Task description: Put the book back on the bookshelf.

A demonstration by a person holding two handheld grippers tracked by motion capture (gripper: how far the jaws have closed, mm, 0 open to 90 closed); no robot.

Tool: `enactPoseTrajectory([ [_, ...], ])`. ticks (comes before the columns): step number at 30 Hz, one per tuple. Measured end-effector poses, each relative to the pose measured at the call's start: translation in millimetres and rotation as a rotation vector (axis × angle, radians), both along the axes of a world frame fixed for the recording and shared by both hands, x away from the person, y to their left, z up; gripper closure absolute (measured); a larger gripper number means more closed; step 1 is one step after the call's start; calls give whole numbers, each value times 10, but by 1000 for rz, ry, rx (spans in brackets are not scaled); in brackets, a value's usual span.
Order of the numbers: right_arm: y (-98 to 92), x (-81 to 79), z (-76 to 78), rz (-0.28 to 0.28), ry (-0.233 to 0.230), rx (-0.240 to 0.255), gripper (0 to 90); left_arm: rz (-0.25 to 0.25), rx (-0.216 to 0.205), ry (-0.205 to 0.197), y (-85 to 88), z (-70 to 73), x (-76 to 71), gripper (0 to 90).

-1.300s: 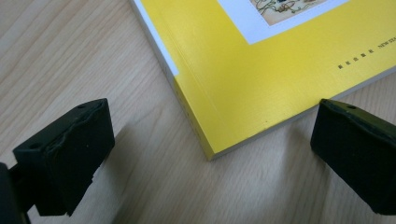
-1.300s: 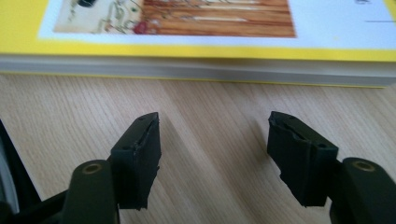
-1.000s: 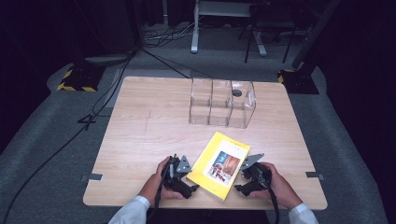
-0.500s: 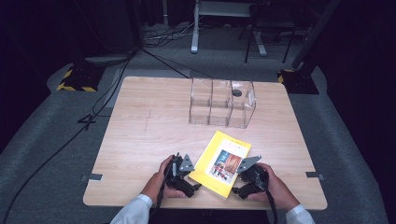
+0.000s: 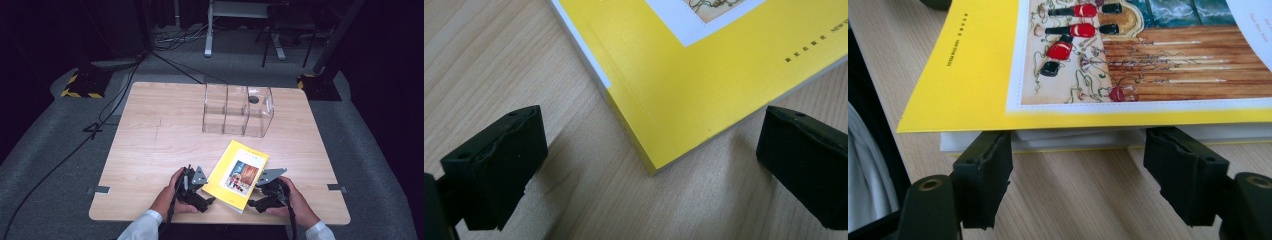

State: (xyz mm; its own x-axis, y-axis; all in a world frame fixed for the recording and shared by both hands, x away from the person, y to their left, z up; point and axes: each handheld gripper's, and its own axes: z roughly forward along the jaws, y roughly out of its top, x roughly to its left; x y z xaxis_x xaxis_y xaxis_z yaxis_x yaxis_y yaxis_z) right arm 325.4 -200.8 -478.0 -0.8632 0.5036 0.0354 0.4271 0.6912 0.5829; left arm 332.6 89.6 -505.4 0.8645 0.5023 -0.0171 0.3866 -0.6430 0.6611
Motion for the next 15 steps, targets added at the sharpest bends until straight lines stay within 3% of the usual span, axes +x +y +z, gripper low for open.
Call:
enactPoseTrajectory([
  [11, -12, -42, 90, 24, -16, 97, 294, 0, 5, -2, 45, 3, -74, 8],
  [15, -18, -48, 111, 18, -19, 120, 297, -8, 3, -4, 43, 33, -136, 63],
])
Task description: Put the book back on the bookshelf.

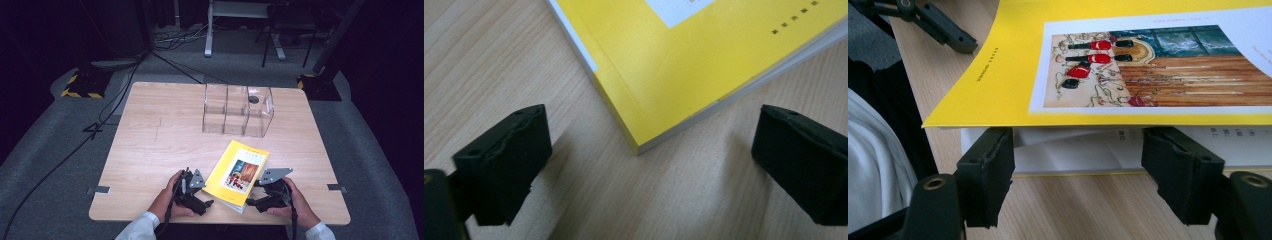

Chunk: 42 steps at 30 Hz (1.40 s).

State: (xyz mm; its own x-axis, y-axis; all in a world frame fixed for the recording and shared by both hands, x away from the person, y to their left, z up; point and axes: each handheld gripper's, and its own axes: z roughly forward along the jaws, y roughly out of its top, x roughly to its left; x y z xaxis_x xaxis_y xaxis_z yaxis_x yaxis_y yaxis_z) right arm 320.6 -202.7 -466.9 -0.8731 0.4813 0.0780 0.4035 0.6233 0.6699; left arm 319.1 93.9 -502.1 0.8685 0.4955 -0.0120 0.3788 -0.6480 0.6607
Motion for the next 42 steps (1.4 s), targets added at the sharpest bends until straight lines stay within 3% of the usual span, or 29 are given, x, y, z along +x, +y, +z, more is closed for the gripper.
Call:
enactPoseTrajectory([
  [2, 6, -7, 17, 1, -3, 13, 303, -26, -7, -17, -31, 31, -45, 217],
  [4, 10, -10, 33, 1, -4, 26, 305, -32, -12, -30, -83, 57, -94, 147],
  [6, 18, -11, 49, -1, -8, 37, 306, -45, -22, -64, -167, 90, -151, 142],
  [7, 18, -11, 49, -1, -8, 37, 306, -45, -22, -64, -167, 90, -151, 132],
  [8, 28, -5, 66, -2, -12, 43, 306, -74, -28, -70, -237, 112, -188, 185],
  [11, 37, -1, 83, -5, -17, 53, 307, -89, -28, -78, -341, 119, -213, 159],
  [17, 61, 11, 141, -16, -27, 86, 308, -77, -26, -113, -541, 116, -234, 162],
  [20, 59, 9, 140, -16, -26, 87, 308, -62, -10, -155, -597, 94, -246, 216],
  [26, 48, 15, 134, -21, -9, 99, 307, -40, -20, -170, -589, 88, -251, 289],
  [28, 51, 17, 138, -23, -10, 104, 307, -40, -2, -189, -599, 94, -263, 301],
  [30, 49, 8, 146, -20, -13, 105, 307, -33, -8, -210, -598, 100, -261, 377],
  [32, 43, -1, 158, -21, -16, 110, 301, -44, -30, -210, -569, 119, -258, 416],
  [35, 35, -10, 169, -15, -20, 112, 299, -54, -52, -217, -535, 153, -265, 547],
  [36, 29, -18, 173, -13, -17, 111, 300, -61, -67, -237, -511, 177, -273, 547],
  [37, 17, -20, 171, -8, -16, 114, 300, -67, -81, -251, -494, 201, -271, 602],
  [39, -8, -22, 163, -4, -15, 113, 301, -74, -107, -235, -472, 236, -234, 653],
  [42, -56, -43, 175, 4, -20, 124, 308, -83, -103, -243, -454, 262, -218, 741],
])
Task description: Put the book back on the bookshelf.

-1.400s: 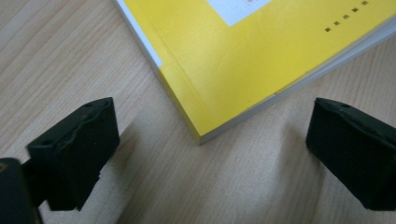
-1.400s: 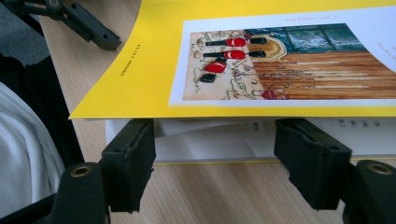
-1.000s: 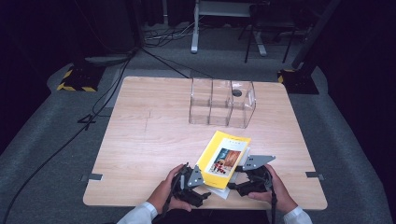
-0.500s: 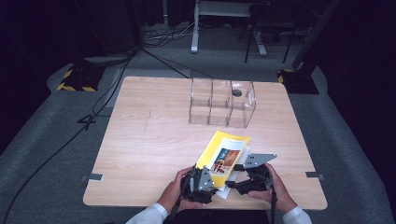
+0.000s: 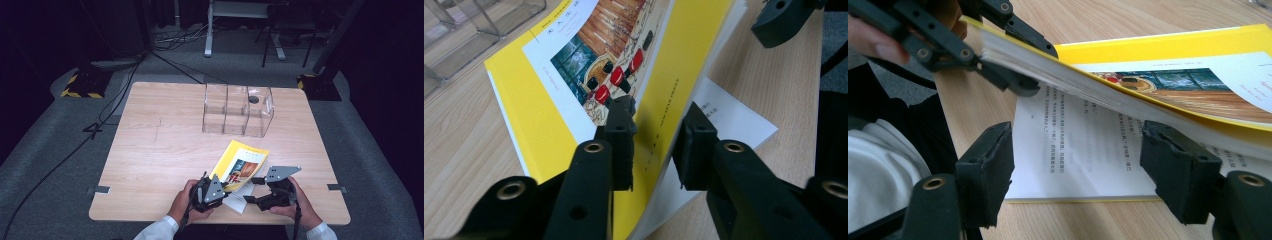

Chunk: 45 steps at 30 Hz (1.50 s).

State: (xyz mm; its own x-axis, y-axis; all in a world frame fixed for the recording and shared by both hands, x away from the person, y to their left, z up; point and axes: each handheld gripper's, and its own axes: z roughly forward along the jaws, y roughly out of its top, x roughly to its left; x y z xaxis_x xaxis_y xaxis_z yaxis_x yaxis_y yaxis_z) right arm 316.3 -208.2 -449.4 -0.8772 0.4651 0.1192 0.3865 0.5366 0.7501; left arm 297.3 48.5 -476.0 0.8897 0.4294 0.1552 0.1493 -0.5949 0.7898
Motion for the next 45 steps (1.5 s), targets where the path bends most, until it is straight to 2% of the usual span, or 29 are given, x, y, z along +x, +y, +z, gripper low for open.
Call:
enactPoseTrajectory([
  [1, 0, 0, 0, 0, 0, 0, 308, 0, 0, 0, 0, 0, 0, 761],
  [4, -70, -42, 77, 16, -47, 14, 312, -1, -3, 1, 67, 65, 24, 806],
  [5, -70, -42, 77, 16, -47, 14, 312, -1, -3, 1, 67, 65, 24, 814],
  [6, -96, -67, 129, 19, -83, 28, 322, 0, -18, 14, 126, 95, 45, 818],
  [8, -116, -87, 181, 27, -120, 39, 328, -8, -9, 29, 188, 107, 66, 822],
  [9, -116, -87, 181, 27, -120, 39, 328, -8, -9, 29, 188, 107, 66, 822],
  [10, -124, -111, 258, 34, -184, 49, 337, -13, -10, 45, 249, 101, 83, 821],
  [11, -124, -111, 258, 34, -184, 49, 337, -13, -10, 45, 249, 101, 83, 819],
  [14, -105, -119, 350, 51, -256, 58, 337, -23, -23, 68, 336, 96, 106, 814],
  [16, -47, -75, 374, 84, -274, 54, 332, -42, -13, 80, 387, 101, 124, 811],
  [20, 116, 55, 307, 121, -294, -24, 327, -60, 1, 90, 452, 104, 140, 803],
  [24, 163, 132, 238, 145, -292, -49, 328, -64, -14, 107, 565, 104, 167, 785],
  [25, 172, 205, 162, 142, -289, -85, 336, -65, -15, 113, 644, 102, 183, 782],
  [26, 172, 205, 162, 142, -289, -85, 336, -65, -15, 113, 644, 102, 183, 779],
  [28, 176, 272, 88, 101, -292, -142, 345, -61, -13, 116, 726, 103, 194, 776],
  [30, 178, 316, 37, 77, -289, -173, 368, -50, -25, 124, 806, 102, 210, 770],
  [34, 159, 384, -80, 48, -311, -242, 421, -36, -18, 122, 943, 115, 240, 757],
  [36, 120, 416, -122, 30, -325, -243, 500, -30, -27, 129, 1006, 120, 257, 753],
  [39, 67, 420, -166, 37, -346, -199, 599, -15, -31, 134, 1090, 128, 295, 742],
  [43, 86, 354, -163, 101, -416, -184, 692, 18, -41, 130, 1197, 154, 371, 706],
  [45, 105, 324, -155, 126, -431, -161, 730, 44, -43, 130, 1256, 182, 425, 681],
])
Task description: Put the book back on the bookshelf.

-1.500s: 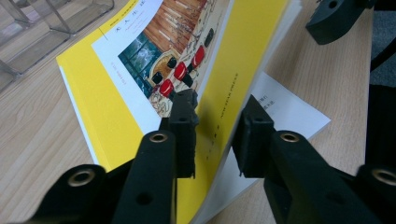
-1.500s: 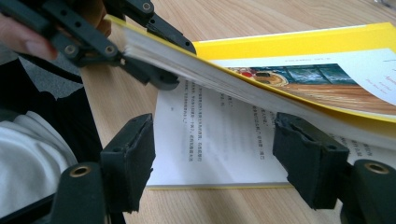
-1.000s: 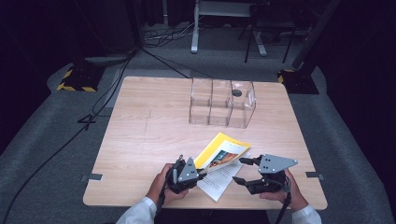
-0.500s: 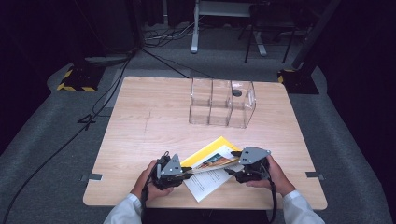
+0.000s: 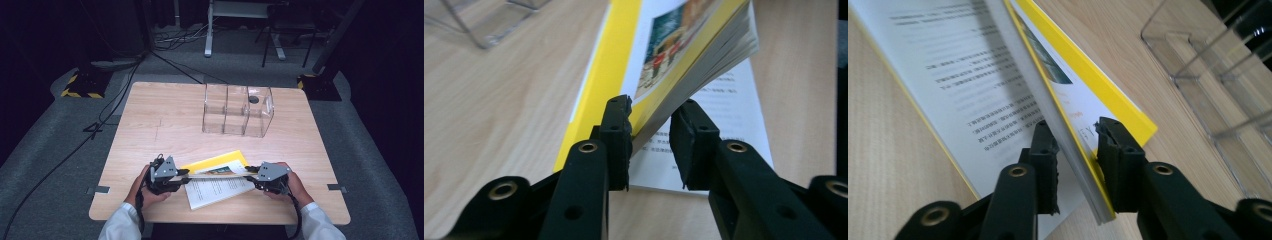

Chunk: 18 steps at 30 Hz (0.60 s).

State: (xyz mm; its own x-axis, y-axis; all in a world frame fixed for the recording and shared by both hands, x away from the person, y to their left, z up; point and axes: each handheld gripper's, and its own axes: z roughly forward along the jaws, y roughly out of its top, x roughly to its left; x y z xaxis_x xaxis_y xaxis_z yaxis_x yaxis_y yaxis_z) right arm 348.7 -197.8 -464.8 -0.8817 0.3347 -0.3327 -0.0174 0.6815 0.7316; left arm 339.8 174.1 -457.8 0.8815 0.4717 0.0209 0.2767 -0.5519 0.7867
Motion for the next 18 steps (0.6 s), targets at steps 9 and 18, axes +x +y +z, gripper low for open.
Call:
enactPoseTrajectory([
  [9, 144, -69, 14, 49, -30, -38, 788, 53, 52, -1, 23, 46, 31, 436],
  [18, 195, -88, 33, 54, -41, -69, 789, 36, 86, -58, -344, 221, -137, 257],
])
